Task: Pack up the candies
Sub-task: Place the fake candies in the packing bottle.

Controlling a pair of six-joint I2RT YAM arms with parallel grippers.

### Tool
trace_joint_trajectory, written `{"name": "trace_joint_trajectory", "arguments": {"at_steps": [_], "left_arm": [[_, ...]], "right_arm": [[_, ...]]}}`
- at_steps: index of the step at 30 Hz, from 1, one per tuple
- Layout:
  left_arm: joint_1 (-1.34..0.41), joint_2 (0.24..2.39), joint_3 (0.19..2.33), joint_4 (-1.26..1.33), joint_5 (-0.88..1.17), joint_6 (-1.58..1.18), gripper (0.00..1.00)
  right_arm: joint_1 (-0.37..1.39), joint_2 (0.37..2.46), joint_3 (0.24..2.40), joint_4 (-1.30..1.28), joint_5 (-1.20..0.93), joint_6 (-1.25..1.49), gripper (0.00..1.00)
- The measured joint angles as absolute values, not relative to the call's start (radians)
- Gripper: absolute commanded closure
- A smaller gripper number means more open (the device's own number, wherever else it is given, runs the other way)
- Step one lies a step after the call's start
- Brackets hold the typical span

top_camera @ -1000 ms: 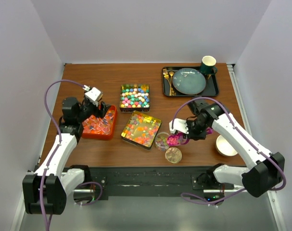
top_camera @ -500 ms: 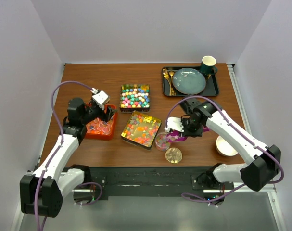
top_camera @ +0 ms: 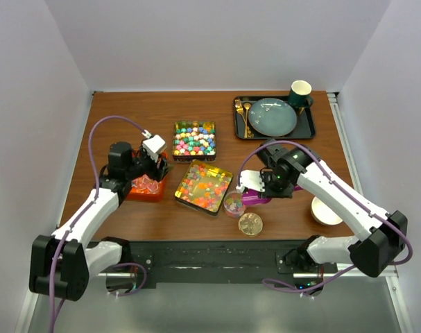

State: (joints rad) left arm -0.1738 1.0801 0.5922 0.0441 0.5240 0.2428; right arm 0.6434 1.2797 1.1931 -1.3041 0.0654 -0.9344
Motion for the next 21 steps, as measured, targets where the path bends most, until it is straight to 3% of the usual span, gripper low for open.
{"name": "trace_joint_trajectory", "arguments": {"at_steps": [21], "left_arm": [[-0.235, 1.609, 0.98, -0.093, 0.5, 0.493, 0.44]], "right_arm": [[0.595, 1.235, 1.304, -1.264, 0.043, -0.812, 1.0]]}}
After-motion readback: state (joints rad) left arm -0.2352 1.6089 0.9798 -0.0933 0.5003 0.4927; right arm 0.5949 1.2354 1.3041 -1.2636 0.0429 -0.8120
